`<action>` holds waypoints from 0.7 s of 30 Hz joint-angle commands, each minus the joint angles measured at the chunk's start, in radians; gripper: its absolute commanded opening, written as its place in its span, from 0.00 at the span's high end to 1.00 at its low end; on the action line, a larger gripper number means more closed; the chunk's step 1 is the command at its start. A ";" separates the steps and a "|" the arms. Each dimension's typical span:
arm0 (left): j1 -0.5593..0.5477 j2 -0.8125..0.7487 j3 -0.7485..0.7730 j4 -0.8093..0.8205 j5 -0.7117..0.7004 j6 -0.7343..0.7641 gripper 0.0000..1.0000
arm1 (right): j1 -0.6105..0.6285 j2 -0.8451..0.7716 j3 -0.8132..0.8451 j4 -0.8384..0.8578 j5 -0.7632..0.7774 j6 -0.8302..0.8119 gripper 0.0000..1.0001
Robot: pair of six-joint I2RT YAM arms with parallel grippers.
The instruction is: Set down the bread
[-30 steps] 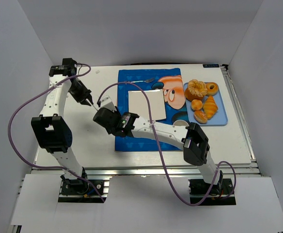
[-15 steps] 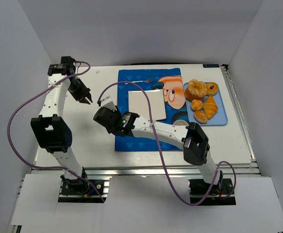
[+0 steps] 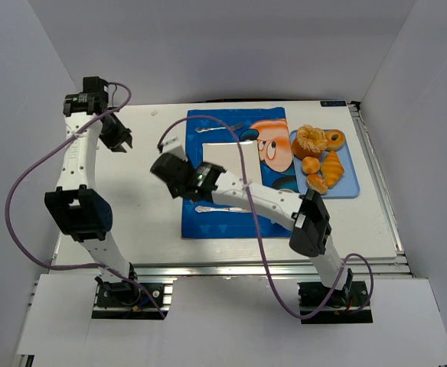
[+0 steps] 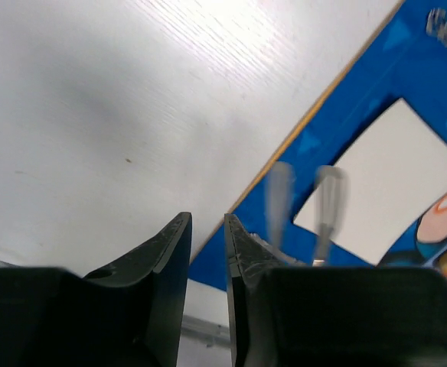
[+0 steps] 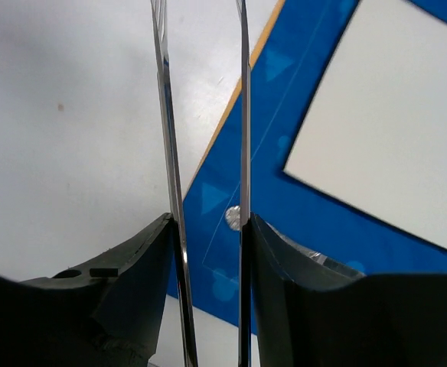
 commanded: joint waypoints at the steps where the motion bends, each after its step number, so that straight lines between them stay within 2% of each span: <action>1: 0.020 -0.117 0.061 -0.052 -0.118 0.003 0.65 | -0.127 -0.054 0.109 -0.099 -0.041 0.056 0.52; 7: 0.020 -0.254 -0.057 -0.003 -0.084 0.018 0.64 | -0.384 -0.254 -0.002 -0.227 -0.142 0.075 0.52; 9: 0.020 -0.295 -0.100 -0.003 -0.064 0.029 0.64 | -0.444 -0.359 -0.097 -0.262 -0.153 0.082 0.52; 13: 0.020 -0.339 -0.149 0.014 -0.013 0.049 0.63 | -0.646 -0.538 -0.274 -0.297 -0.214 0.104 0.52; 21: 0.016 -0.317 -0.146 0.011 0.099 0.107 0.62 | -0.981 -0.812 -0.532 -0.339 -0.339 0.049 0.52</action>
